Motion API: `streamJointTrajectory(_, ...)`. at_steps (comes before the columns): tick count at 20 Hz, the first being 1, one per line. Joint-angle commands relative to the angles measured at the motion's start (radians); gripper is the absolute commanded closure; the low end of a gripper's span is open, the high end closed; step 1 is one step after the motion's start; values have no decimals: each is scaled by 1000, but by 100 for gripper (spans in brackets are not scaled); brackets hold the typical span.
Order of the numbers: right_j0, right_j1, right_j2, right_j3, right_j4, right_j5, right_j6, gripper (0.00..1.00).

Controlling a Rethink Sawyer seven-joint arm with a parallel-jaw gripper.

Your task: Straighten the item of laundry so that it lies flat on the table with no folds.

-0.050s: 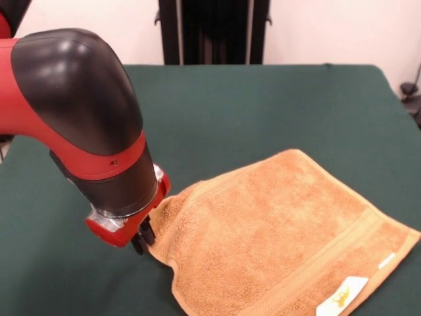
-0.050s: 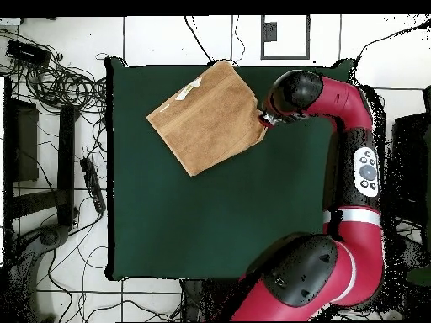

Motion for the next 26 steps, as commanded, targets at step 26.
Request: streamJointTrajectory(26,-18,103,-46,-290,23,45,205,100)
